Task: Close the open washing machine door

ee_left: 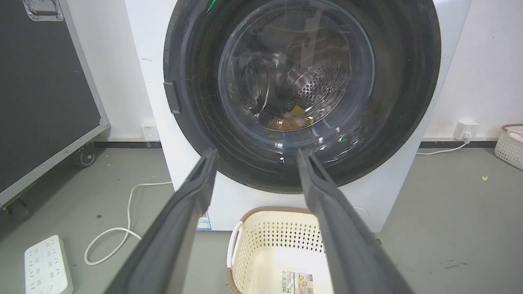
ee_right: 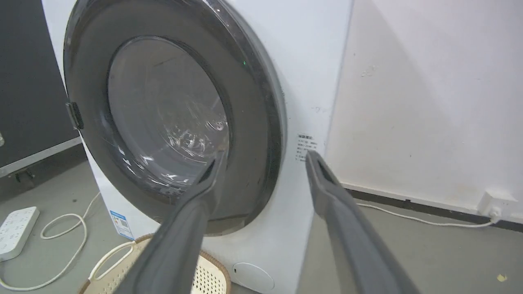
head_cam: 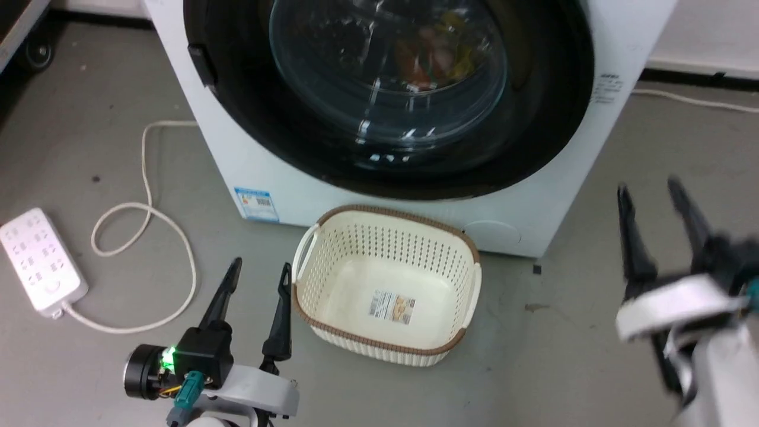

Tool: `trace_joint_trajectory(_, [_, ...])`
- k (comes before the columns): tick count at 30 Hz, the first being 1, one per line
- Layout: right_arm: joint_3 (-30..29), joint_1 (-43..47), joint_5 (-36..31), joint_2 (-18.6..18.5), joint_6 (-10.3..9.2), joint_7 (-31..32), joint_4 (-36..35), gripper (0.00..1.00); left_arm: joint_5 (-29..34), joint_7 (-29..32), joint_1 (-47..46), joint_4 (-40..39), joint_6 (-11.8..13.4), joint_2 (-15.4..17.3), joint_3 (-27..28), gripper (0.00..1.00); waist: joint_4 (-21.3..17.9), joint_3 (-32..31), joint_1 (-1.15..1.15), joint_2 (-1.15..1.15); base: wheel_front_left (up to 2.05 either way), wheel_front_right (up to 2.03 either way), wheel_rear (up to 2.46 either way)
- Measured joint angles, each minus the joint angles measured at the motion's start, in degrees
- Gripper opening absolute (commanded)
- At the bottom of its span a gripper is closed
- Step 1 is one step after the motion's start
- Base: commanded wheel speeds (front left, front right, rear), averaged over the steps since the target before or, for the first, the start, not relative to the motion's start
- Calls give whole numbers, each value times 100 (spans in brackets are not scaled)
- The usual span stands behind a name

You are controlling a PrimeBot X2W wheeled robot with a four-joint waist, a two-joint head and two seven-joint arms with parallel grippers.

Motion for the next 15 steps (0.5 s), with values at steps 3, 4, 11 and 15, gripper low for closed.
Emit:
trace_joint_trajectory(3, [-190, 661, -267, 365, 0, 0, -428, 100, -5, 0, 22, 120, -56, -3, 29, 100, -65, -162, -1, 0, 0, 0, 0])
trace_joint_trajectory(4, [-215, 855, -324, 443, 0, -1, -555, 100, -8, 0, 44, 155, -67, -1, 47, 100, -89, -209, -1, 0, 0, 0, 0])
trace_joint_trajectory(11, [-338, 1798, -790, 626, 0, 0, -1161, 100, -69, 1, 168, 151, -174, -12, 73, 100, -249, -391, 0, 0, 0, 0, 0])
trace_joint_trajectory(15, [-328, 2067, -949, 633, 0, 0, -1432, 100, -30, 0, 231, 138, -191, -24, 93, 100, -293, -437, 0, 0, 0, 0, 0])
